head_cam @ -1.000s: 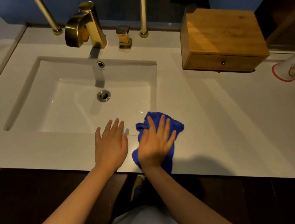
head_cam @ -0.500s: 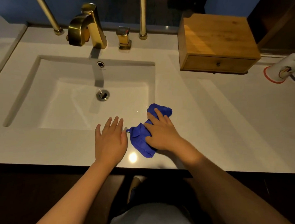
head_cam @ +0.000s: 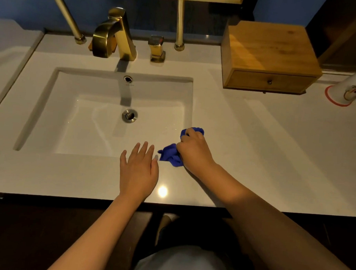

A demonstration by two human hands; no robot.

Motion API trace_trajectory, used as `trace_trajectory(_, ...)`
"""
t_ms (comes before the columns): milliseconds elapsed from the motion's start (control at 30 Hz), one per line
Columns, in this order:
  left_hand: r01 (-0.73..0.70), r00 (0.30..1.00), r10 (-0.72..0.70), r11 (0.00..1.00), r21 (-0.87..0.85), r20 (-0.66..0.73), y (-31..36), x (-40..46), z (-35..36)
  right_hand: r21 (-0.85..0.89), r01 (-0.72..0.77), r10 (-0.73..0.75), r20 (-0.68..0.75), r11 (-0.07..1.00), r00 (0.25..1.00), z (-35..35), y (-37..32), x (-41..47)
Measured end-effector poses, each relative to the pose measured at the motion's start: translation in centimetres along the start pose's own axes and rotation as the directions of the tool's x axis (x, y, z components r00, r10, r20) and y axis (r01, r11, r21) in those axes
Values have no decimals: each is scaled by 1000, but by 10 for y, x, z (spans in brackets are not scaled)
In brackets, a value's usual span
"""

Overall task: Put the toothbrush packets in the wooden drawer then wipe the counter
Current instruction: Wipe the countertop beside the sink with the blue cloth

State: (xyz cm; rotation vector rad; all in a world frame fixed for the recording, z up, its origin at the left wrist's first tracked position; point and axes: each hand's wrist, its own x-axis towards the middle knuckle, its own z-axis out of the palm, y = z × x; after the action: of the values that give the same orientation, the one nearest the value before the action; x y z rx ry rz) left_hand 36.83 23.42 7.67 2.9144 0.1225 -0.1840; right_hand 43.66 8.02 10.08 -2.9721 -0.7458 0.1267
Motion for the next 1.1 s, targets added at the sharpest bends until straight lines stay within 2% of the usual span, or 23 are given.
trace_trajectory(100,-2,1000,2,1000,5,10,0,0,0,126,-49,65,-128,991,990,9,1,6)
trace_trajectory(233,13,999,-11,1000,-23,47,3,0,-5,288,-40,124,-280,957,952,-14,8,4)
trace_trajectory(333,36,998,-30,994,-108,56,9,3,-13,312,-46,174,-397,949,901,-36,20,-11)
trace_trajectory(433,-23,999,28,986,-164,29,28,7,-18,288,-91,222,-466,953,857,-51,36,-33)
trace_trajectory(667,-260,964,265,955,-146,14,113,-5,-8,275,-274,378,-477,922,793,-76,90,-104)
trace_trajectory(800,-308,950,313,944,-118,26,158,-14,9,274,-321,418,-481,907,770,-82,128,-143)
trace_trajectory(933,-222,972,228,970,-99,60,213,-24,28,304,-347,457,-466,887,758,-86,184,-190)
trace_trajectory(1100,-103,992,109,991,-87,61,276,-34,53,333,-332,454,-425,883,783,-90,268,-250)
